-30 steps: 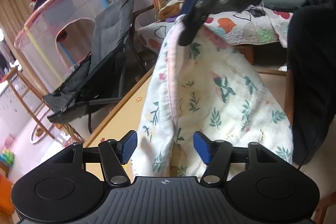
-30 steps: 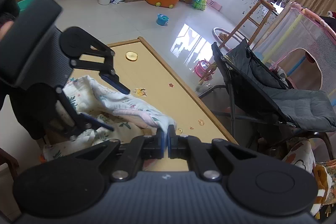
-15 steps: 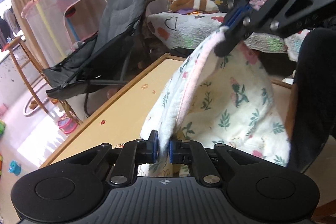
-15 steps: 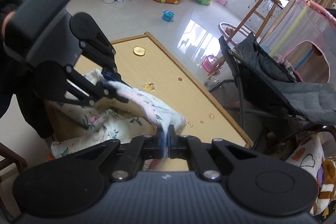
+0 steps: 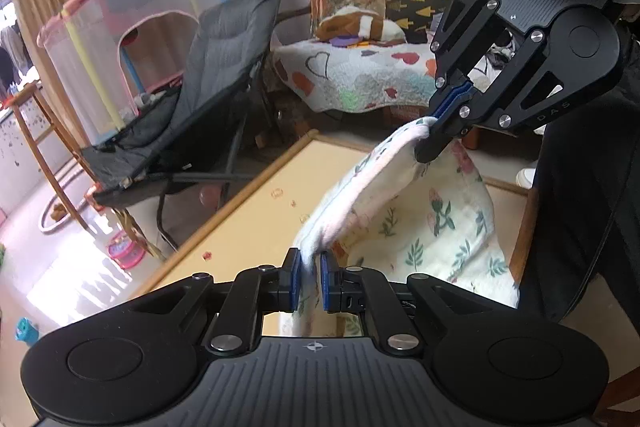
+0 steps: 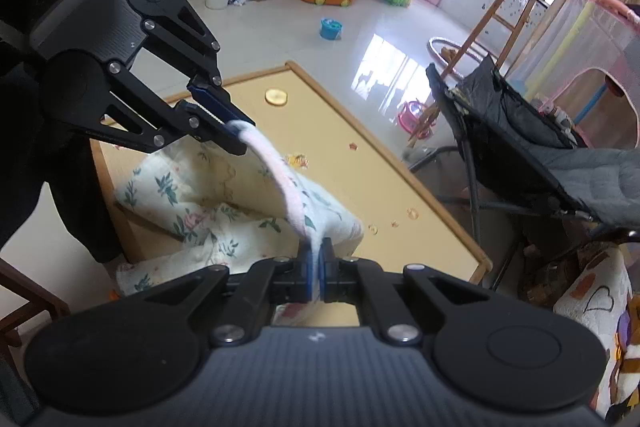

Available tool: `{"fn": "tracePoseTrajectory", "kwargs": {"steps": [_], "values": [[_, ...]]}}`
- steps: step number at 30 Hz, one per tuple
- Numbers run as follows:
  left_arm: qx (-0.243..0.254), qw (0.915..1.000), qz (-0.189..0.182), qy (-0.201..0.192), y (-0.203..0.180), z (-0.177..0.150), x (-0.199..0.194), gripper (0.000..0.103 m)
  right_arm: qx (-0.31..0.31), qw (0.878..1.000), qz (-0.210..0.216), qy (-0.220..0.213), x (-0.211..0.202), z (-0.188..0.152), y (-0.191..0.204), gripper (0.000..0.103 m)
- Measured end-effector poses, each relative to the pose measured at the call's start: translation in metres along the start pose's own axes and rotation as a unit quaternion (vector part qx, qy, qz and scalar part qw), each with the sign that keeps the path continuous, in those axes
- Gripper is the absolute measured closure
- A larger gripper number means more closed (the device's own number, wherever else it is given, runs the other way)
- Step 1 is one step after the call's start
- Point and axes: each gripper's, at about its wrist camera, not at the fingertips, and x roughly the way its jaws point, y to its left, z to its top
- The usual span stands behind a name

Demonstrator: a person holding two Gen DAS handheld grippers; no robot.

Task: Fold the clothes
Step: 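Raise the floral cloth with both grippers so it hangs between them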

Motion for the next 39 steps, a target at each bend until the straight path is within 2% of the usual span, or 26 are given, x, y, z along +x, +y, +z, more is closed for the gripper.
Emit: {"fn": "tracePoseTrajectory", "kwargs": {"steps": [7, 9, 10, 12, 13, 14, 16, 18, 22, 23, 25, 26, 28, 31, 39], "values": [[0.014, 0.9999, 0.002, -0.008, -0.002, 0.016, -0.02, 0.092, -0.015, 1.0, -0.008, -0.013, -0.021, 0.008, 0.0, 0.1], [0.006, 0.9999, -0.003, -0.009, -0.002, 0.016, -0.02, 0.088, -0.016, 1.0, -0.016, -0.011, -0.02, 0.008, -0.001, 0.1], [-0.001, 0.9998, -0.016, -0.014, -0.003, 0.015, -0.02, 0.082, -0.013, 1.0, -0.02, -0.012, -0.02, 0.008, -0.002, 0.1], [-0.014, 0.9985, -0.051, -0.016, -0.005, 0.011, -0.021, 0.082, -0.007, 1.0, -0.026, -0.015, -0.02, 0.008, -0.003, 0.1], [-0.014, 0.998, -0.061, -0.013, -0.009, 0.008, -0.02, 0.075, -0.004, 0.999, -0.026, -0.018, -0.022, 0.009, -0.004, 0.1], [-0.008, 0.9982, -0.059, -0.011, -0.015, 0.005, -0.019, 0.057, -0.002, 0.999, -0.027, -0.021, -0.024, 0.01, -0.004, 0.1], [0.01, 0.999, -0.04, -0.016, -0.029, -0.003, -0.017, 0.043, 0.0, 0.999, -0.028, -0.025, -0.027, 0.011, -0.004, 0.1], [0.012, 0.9991, -0.029, -0.029, -0.039, -0.007, -0.015, 0.043, 0.0, 0.999, -0.027, -0.028, -0.029, 0.012, -0.004, 0.1], [0.025, 0.9995, -0.012, -0.018, -0.054, -0.009, 0.004, 0.043, 0.0, 0.999, -0.021, -0.031, -0.031, 0.013, -0.002, 0.1], [0.032, 0.9994, -0.004, -0.015, -0.057, -0.009, 0.009, 0.044, 0.0, 0.999, -0.02, -0.032, -0.031, 0.014, -0.001, 0.1], [0.025, 0.9996, 0.013, -0.003, -0.06, -0.007, 0.023, 0.053, 0.001, 0.999, -0.016, -0.034, -0.032, 0.015, 0.0, 0.1], [0.015, 0.9998, 0.014, 0.0, -0.059, -0.007, 0.028, 0.07, 0.001, 0.999, -0.015, -0.035, -0.033, 0.015, 0.001, 0.1], [-0.008, 0.9999, 0.005, 0.007, -0.056, -0.005, 0.033, 0.094, -0.001, 0.999, -0.016, -0.034, -0.033, 0.015, 0.001, 0.1], [-0.022, 0.9997, -0.006, 0.0, -0.053, -0.006, 0.031, 0.098, 0.0, 0.999, -0.016, -0.03, -0.031, 0.014, 0.0, 0.1], [-0.038, 0.9992, 0.008, -0.006, -0.038, -0.012, 0.019, 0.099, 0.01, 0.999, -0.015, -0.026, -0.025, 0.011, -0.003, 0.1]]}}
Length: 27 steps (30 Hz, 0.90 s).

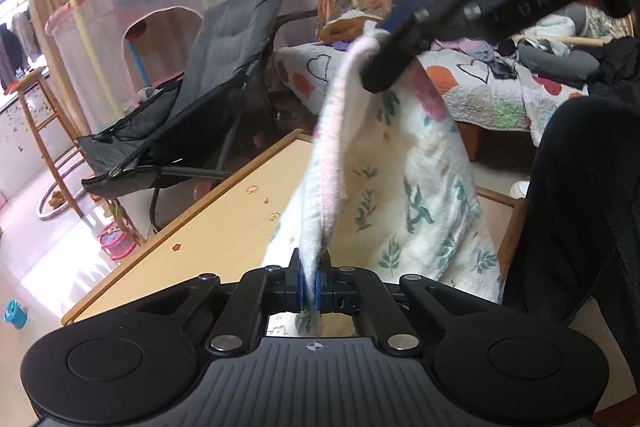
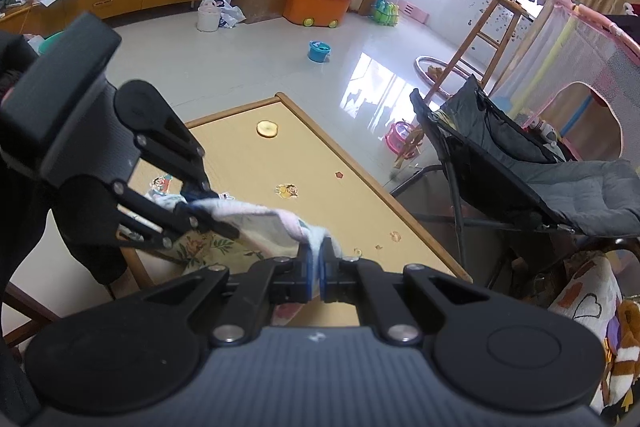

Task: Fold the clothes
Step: 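Raise the floral cloth with both grippers so it hangs between them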

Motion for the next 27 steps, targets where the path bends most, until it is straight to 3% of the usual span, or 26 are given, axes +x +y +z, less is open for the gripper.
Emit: {"fn": "tracePoseTrajectory", "kwargs": {"steps": [8, 16, 27], "values": [[-0.016, 0.9994, 0.014, -0.028, 0.018, 0.008, -0.028, 0.099, -0.006, 1.0, 0.009, 0.004, -0.002, 0.0, 0.004, 0.1], [0.004, 0.9982, 0.02, -0.056, 0.016, 0.031, -0.059, 0.099, -0.015, 1.0, 0.022, 0.0, -0.011, 0.001, 0.007, 0.1], [0.008, 0.9985, 0.019, -0.051, 0.011, 0.049, -0.072, 0.1, -0.012, 1.0, 0.026, -0.006, -0.016, 0.0, 0.006, 0.1]]}}
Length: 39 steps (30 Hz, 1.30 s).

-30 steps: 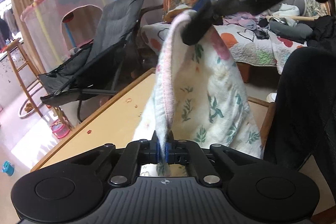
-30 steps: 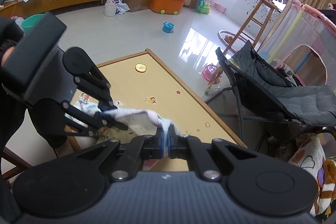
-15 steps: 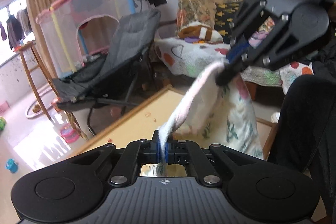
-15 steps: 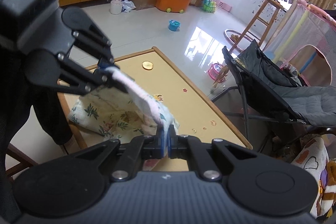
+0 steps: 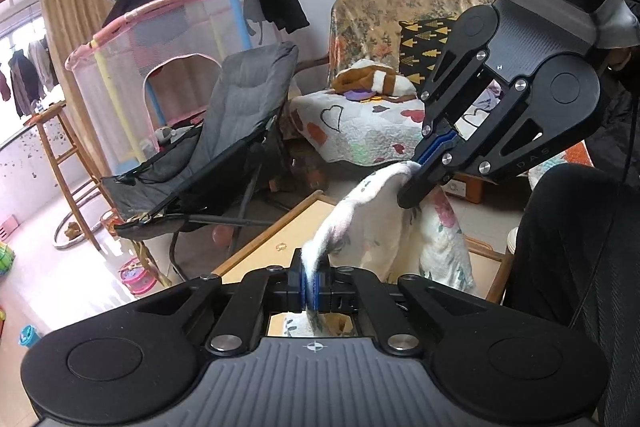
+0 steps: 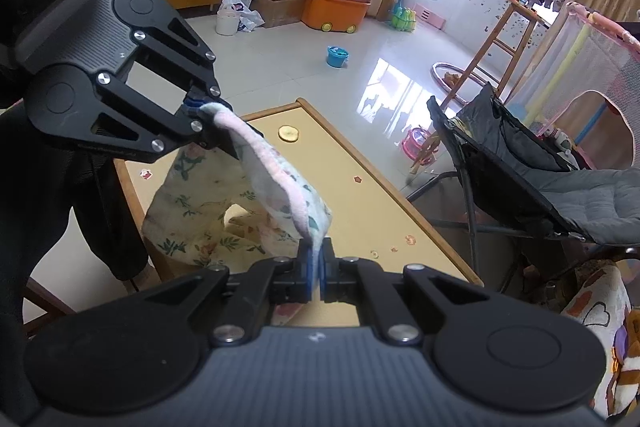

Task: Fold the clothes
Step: 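Raise the floral cloth with both grippers so it hangs between them, then lower the held floral shirt onto the table with both grippers, spreading it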

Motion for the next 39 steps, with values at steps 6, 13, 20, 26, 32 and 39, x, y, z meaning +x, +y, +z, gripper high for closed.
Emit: {"fn": "tracePoseTrajectory", "kwargs": {"steps": [6, 13, 20, 26, 32, 39], "values": [[0.005, 1.0, -0.003, 0.007, 0.0, 0.002, -0.003, 0.1, -0.001, 1.0, 0.002, -0.003, -0.004, 0.001, 0.0, 0.1], [0.009, 0.9999, 0.005, 0.003, 0.004, 0.013, -0.016, 0.1, -0.005, 1.0, 0.001, -0.019, -0.017, 0.006, -0.001, 0.1], [0.017, 0.9998, 0.012, -0.007, 0.003, 0.026, -0.036, 0.1, -0.021, 0.999, 0.006, -0.031, -0.032, 0.015, 0.007, 0.1], [0.028, 0.9993, 0.017, -0.016, -0.001, 0.036, -0.058, 0.1, -0.043, 0.998, 0.01, -0.039, -0.05, 0.025, 0.015, 0.1], [0.044, 0.9985, 0.024, -0.021, -0.01, 0.043, -0.086, 0.1, -0.062, 0.997, 0.015, -0.048, -0.069, 0.032, 0.024, 0.1], [0.062, 0.9972, 0.031, -0.029, -0.02, 0.051, -0.122, 0.1, -0.084, 0.994, 0.027, -0.062, -0.092, 0.04, 0.039, 0.1]]}}
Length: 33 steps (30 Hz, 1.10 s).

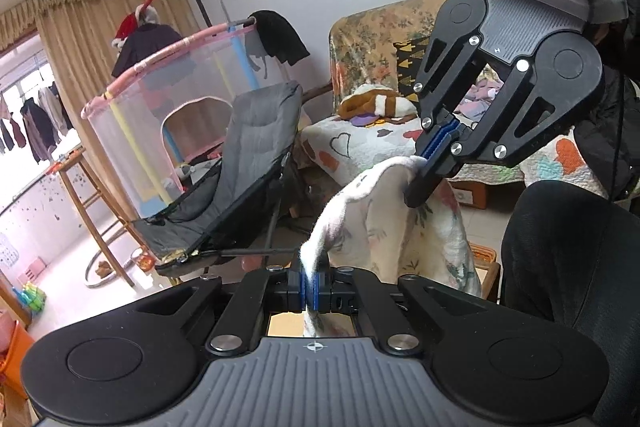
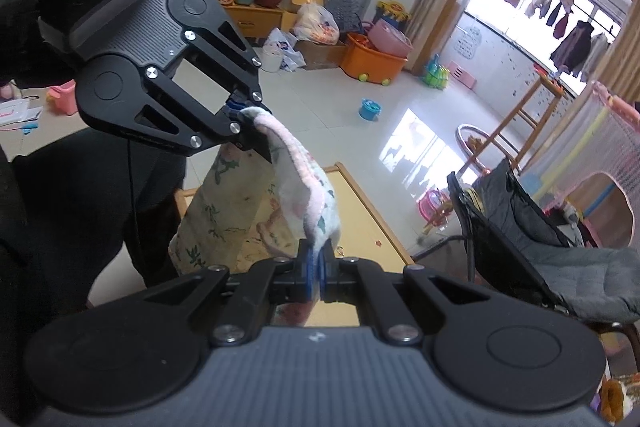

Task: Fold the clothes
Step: 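Lower the held floral shirt onto the table with both grippers, spreading it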

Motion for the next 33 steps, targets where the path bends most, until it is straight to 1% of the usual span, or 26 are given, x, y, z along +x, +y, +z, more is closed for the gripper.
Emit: {"fn": "tracePoseTrajectory", "kwargs": {"steps": [5, 11, 13, 16, 19, 23, 26, 29, 33], "values": [[0.013, 0.9999, 0.002, -0.011, -0.008, 0.004, -0.032, 0.1, -0.017, 1.0, 0.012, -0.012, -0.015, 0.008, 0.011, 0.1], [0.014, 0.9998, -0.003, -0.016, -0.013, 0.01, -0.064, 0.1, -0.038, 0.999, 0.029, -0.023, -0.032, 0.014, 0.018, 0.1], [0.021, 0.9997, -0.004, -0.014, -0.013, 0.01, -0.071, 0.1, -0.041, 0.998, 0.033, -0.025, -0.034, 0.013, 0.018, 0.1], [0.019, 0.9998, -0.003, -0.006, -0.011, 0.007, -0.07, 0.1, -0.036, 0.998, 0.035, -0.023, -0.03, 0.009, 0.012, 0.1], [0.009, 0.9999, -0.003, 0.006, -0.007, 0.0, -0.058, 0.1, -0.024, 0.999, 0.029, -0.017, -0.018, 0.003, 0.005, 0.1], [-0.008, 0.9996, -0.008, 0.024, -0.001, -0.013, -0.026, 0.1, -0.012, 1.0, 0.017, -0.003, 0.007, -0.006, 0.0, 0.1], [-0.022, 0.999, -0.007, 0.038, 0.006, -0.024, 0.004, 0.1, -0.012, 1.0, -0.004, 0.015, 0.033, -0.014, -0.006, 0.1], [-0.025, 0.9983, -0.003, 0.052, 0.011, -0.036, 0.034, 0.1, -0.03, 0.998, -0.041, 0.031, 0.057, -0.02, -0.007, 0.1], [-0.045, 0.9968, -0.001, 0.067, 0.026, -0.05, 0.072, 0.1, -0.027, 0.997, -0.066, 0.031, 0.084, -0.028, -0.015, 0.1]]}}
